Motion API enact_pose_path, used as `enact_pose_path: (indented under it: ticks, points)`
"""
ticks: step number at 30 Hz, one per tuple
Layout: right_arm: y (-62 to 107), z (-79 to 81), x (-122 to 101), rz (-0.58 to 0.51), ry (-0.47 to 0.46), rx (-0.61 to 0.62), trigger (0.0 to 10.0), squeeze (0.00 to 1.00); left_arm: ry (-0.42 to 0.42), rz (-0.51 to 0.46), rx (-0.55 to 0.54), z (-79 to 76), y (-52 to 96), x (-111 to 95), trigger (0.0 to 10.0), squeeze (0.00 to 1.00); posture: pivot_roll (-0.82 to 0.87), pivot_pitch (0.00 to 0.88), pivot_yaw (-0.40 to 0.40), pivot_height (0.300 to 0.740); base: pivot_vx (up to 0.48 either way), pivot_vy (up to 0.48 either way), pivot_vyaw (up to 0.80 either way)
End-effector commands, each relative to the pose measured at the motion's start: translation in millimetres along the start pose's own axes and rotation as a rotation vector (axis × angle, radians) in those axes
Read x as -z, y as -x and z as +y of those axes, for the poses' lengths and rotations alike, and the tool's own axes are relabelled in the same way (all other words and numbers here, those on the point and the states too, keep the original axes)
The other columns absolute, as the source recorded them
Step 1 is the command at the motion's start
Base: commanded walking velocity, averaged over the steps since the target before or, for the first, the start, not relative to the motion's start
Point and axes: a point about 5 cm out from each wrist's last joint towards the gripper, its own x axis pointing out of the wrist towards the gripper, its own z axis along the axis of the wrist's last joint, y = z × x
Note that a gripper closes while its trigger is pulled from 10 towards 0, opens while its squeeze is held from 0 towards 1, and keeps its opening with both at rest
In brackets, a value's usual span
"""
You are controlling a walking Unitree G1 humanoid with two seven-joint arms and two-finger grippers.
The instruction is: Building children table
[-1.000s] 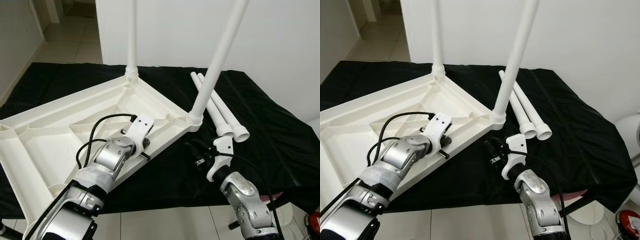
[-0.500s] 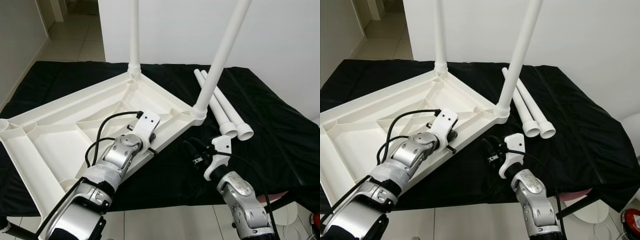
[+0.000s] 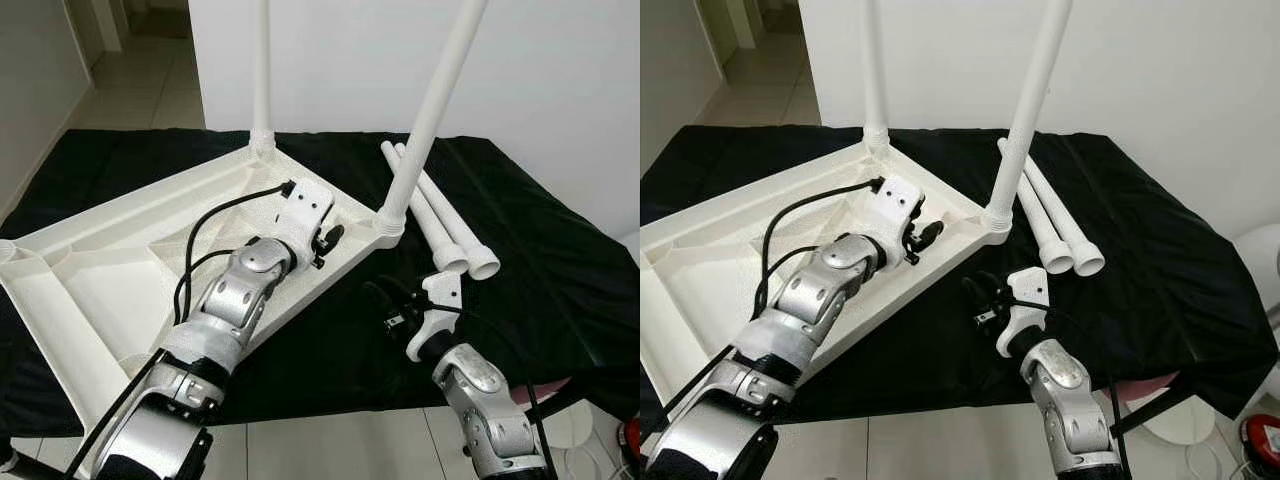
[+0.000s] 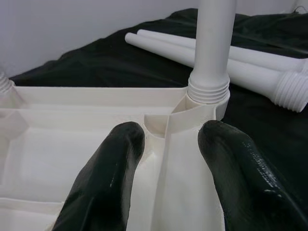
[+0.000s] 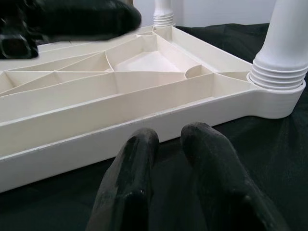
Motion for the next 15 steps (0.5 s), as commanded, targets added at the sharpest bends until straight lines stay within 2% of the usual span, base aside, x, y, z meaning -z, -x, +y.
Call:
enact_pose_path:
  ticks: [1, 2, 4, 7, 10, 15]
  points:
    - [1.8, -1.7, 4.0, 0.016, 0.003, 0.011, 10.0, 0.0, -0.003, -0.025, 0.054, -3.9, 3.9, -3.6, 10.0, 0.0, -0.05, 0.0, -0.039, 0.74, 0.0, 0.0, 0.0]
    - [1.5, -5.9, 2.6, 0.005, 0.01, 0.049, 10.0, 0.0, -0.007, -0.054, 0.087, -6.1, 12.7, -6.2, 10.0, 0.0, -0.05, 0.0, -0.04, 0.74, 0.0, 0.0, 0.0]
    - [1.5, -7.2, 2.3, 0.002, 0.011, 0.062, 10.0, 0.0, -0.005, -0.06, 0.094, -6.9, 14.9, -6.4, 10.0, 0.0, -0.05, 0.0, -0.04, 0.74, 0.0, 0.0, 0.0]
    - [0.1, -18.7, -1.5, -0.023, 0.006, 0.157, 10.0, 0.0, -0.071, -0.072, 0.139, -13.2, 29.5, 0.4, 10.0, 0.0, -0.05, 0.0, -0.042, 0.74, 0.0, 0.0, 0.0]
    - [-0.1, -29.2, -6.0, -0.057, 0.018, 0.272, 10.0, 0.0, -0.024, -0.033, 0.14, -12.4, 38.6, 10.4, 10.0, 0.0, -0.04, 0.0, -0.045, 0.74, 0.0, 0.0, 0.0]
    - [2.6, -35.3, -6.5, -0.075, 0.017, 0.373, 10.0, 0.0, 0.05, 0.027, 0.161, -13.3, 48.7, 20.9, 10.0, 0.0, -0.04, 0.0, -0.047, 0.74, 0.0, 0.0, 0.0]
